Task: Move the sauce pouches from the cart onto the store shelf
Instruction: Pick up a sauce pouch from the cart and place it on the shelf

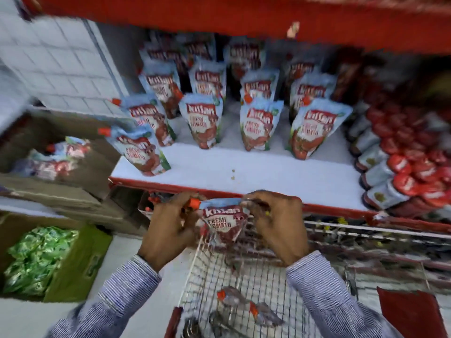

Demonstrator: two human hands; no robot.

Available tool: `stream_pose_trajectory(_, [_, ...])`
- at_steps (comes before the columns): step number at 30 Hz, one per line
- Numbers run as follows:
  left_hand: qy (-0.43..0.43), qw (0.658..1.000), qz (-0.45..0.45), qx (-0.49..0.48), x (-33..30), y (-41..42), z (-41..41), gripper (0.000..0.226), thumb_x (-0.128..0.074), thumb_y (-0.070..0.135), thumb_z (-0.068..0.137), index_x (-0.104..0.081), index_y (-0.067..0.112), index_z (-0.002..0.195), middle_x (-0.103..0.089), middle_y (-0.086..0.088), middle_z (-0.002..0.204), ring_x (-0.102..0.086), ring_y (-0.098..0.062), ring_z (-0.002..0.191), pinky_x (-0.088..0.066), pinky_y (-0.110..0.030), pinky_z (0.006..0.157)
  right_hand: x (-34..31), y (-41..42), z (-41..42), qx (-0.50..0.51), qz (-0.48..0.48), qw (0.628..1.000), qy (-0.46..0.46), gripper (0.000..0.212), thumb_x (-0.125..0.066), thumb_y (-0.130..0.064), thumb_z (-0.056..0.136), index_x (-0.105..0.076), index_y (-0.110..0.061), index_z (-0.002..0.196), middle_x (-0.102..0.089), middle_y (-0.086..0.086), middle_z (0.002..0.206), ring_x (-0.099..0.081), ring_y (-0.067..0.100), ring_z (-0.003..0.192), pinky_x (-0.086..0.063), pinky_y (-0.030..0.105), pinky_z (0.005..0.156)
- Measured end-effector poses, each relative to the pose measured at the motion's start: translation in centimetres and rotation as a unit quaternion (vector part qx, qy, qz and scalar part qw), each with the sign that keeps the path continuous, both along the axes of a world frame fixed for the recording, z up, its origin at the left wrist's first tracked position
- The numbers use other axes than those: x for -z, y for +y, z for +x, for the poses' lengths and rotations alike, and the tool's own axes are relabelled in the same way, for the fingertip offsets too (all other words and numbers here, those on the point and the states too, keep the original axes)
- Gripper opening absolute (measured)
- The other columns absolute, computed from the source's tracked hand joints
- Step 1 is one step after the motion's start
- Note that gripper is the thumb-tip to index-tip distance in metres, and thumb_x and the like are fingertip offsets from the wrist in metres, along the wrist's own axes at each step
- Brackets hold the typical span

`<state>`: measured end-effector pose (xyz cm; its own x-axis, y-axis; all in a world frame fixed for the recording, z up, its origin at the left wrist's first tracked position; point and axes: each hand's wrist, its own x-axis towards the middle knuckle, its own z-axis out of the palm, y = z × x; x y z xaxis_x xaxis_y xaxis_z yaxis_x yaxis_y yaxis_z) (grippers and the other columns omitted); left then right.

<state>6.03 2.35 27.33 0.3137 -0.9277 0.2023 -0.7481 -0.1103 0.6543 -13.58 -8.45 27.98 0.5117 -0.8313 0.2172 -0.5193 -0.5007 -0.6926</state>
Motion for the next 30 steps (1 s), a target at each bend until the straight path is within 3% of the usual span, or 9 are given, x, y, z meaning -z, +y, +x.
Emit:
stream_pose_trajectory(3, [-0.033, 0.998, -0.044, -0.017, -4.8, -1.2, 2.4, 0.027, -0.071, 0.005, 0.077, -0.065, 0.017, 0.100, -0.052, 0.020, 0.056, -0.055, 0.006, 0.058, -0.035, 0.000, 0.059, -3.8, -1.1, 2.6, 0.009, -0.026, 0.998, -0.048, 0.004, -0.071, -0.025, 0.084, -0.075, -0.026, 0.085, -0.075, -0.015, 0.083, -0.065, -0.003, 0.071, -0.042, 0.000, 0.071])
stream_pose_trajectory(6, [-0.077, 0.996, -0.049, -0.021, -7.4, -2.8, 5.1, 0.028, -0.074, 0.007, 0.075, -0.065, 0.021, 0.097, -0.063, 0.010, 0.069, -0.047, 0.000, 0.051, -0.039, -0.021, 0.059, -5.9, -2.2, 5.2, 0.018, -0.038, 0.996, -0.079, 0.005, -0.073, -0.023, 0.082, -0.076, -0.024, 0.086, -0.077, -0.009, 0.082, -0.067, 0.000, 0.071, -0.053, 0.015, 0.073])
stream_pose_trajectory(8, [-0.090, 0.995, -0.048, -0.014, -8.3, -4.1, 6.8, 0.025, -0.072, 0.003, 0.074, -0.066, 0.018, 0.093, -0.064, 0.006, 0.069, -0.049, -0.010, 0.051, -0.039, -0.027, 0.059, -6.5, -3.0, 6.9, 0.023, -0.041, 0.995, -0.093, 0.006, -0.073, -0.020, 0.082, -0.076, -0.021, 0.086, -0.078, -0.005, 0.081, -0.066, 0.000, 0.070, -0.050, 0.009, 0.070])
stream_pose_trajectory(10, [-0.112, 0.993, -0.031, -0.026, -8.9, -5.7, 8.1, 0.024, -0.070, 0.002, 0.073, -0.069, 0.016, 0.093, -0.065, 0.007, 0.066, -0.058, -0.023, 0.060, -0.044, -0.029, 0.061, -6.6, -3.8, 8.4, 0.029, -0.047, 0.994, -0.097, 0.006, -0.073, -0.019, 0.082, -0.077, -0.018, 0.086, -0.078, 0.000, 0.080, -0.066, 0.003, 0.067, -0.051, 0.008, 0.069])
stream_pose_trajectory(13, [-0.130, 0.990, 0.009, -0.050, -9.0, -7.9, 9.3, 0.022, -0.070, 0.005, 0.077, -0.071, 0.014, 0.097, -0.076, -0.009, 0.092, -0.066, -0.032, 0.085, -0.056, -0.038, 0.078, -6.1, -5.3, 10.4, 0.037, -0.043, 0.994, -0.092, 0.008, -0.073, -0.020, 0.082, -0.077, -0.014, 0.086, -0.078, 0.003, 0.082, -0.069, 0.011, 0.069, -0.059, 0.029, 0.073])
stream_pose_trajectory(17, [-0.134, 0.988, 0.048, -0.064, -7.6, -10.3, 10.6, 0.020, -0.069, 0.006, 0.078, -0.070, 0.010, 0.098, -0.073, -0.016, 0.097, -0.064, -0.035, 0.092, -0.058, -0.047, 0.079, -4.9, -7.0, 12.3, 0.045, -0.029, 0.996, -0.074, 0.008, -0.074, -0.016, 0.081, -0.077, -0.014, 0.088, -0.078, 0.005, 0.081, -0.069, 0.013, 0.070, -0.058, 0.030, 0.073])
stream_pose_trajectory(22, [-0.158, 0.983, 0.071, -0.066, -6.2, -12.0, 11.7, 0.014, -0.069, 0.007, 0.077, -0.072, 0.010, 0.090, -0.074, -0.017, 0.089, -0.066, -0.036, 0.082, -0.060, -0.047, 0.072, -3.4, -8.1, 13.7, 0.052, -0.014, 0.997, -0.056, 0.009, -0.073, -0.015, 0.081, -0.077, -0.012, 0.088, -0.078, 0.008, 0.081, -0.068, 0.017, 0.069, -0.058, 0.031, 0.072])
stream_pose_trajectory(27, [-0.163, 0.983, 0.074, -0.046, -6.4, -12.1, 11.5, 0.034, -0.069, 0.001, 0.079, -0.067, 0.008, 0.112, -0.071, -0.021, 0.111, -0.064, -0.043, 0.101, -0.056, -0.050, 0.089, -3.9, -9.0, 13.5, 0.041, 0.024, 0.998, -0.044, 0.019, -0.071, -0.008, 0.081, -0.073, -0.012, 0.100, -0.076, 0.009, 0.088, -0.068, 0.016, 0.074, -0.058, 0.030, 0.080])
stream_pose_trajectory(30, [-0.169, 0.982, 0.073, -0.034, -6.8, -11.4, 10.9, 0.040, -0.074, 0.006, 0.077, -0.064, 0.012, 0.115, -0.070, -0.018, 0.115, -0.065, -0.041, 0.102, -0.057, -0.050, 0.087, -4.0, -8.8, 12.6, 0.021, 0.050, 0.998, -0.039, 0.028, -0.071, -0.006, 0.081, -0.069, -0.011, 0.108, -0.075, 0.009, 0.097, -0.069, 0.017, 0.082, -0.056, 0.026, 0.082])
